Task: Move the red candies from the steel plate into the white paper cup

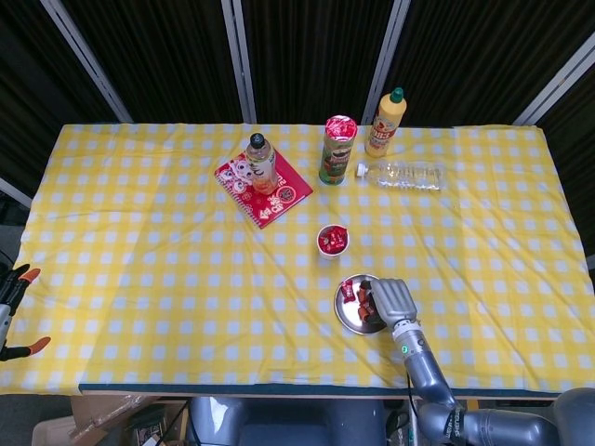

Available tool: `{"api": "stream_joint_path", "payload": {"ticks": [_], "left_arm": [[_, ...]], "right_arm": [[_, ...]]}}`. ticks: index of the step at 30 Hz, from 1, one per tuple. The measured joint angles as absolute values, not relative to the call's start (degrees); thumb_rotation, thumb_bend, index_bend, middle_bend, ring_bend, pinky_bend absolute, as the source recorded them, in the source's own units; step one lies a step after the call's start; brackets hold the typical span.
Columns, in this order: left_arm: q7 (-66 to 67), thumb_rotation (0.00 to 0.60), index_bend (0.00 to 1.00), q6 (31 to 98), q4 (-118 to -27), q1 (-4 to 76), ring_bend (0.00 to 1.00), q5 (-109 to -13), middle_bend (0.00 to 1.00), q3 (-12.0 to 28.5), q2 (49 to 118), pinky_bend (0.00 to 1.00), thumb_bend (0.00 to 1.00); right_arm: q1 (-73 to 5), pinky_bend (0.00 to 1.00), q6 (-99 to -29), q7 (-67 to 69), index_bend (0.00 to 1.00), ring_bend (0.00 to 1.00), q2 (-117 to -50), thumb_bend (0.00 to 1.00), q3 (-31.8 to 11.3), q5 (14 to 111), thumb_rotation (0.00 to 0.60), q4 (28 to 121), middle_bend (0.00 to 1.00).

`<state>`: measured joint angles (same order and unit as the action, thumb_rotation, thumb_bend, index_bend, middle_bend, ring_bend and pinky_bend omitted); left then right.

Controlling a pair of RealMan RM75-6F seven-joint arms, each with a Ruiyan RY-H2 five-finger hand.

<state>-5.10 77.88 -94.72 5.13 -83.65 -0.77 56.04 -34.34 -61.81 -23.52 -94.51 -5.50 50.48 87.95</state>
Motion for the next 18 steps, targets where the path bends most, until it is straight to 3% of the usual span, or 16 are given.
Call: {"api": "stream_joint_path", "payload": {"ticks": [18], "left_arm": [[-5.2, 0.6, 0.0, 78.3, -94.6, 5.0, 0.0, -83.9, 0.0, -0.8, 56.1, 0.0, 0.02]], "right_arm": [[-33.3, 0.97, -62.0, -24.0, 0.57, 0.85, -93.1, 0.41, -6.1, 51.5, 0.6, 88.9, 0.82]]}}
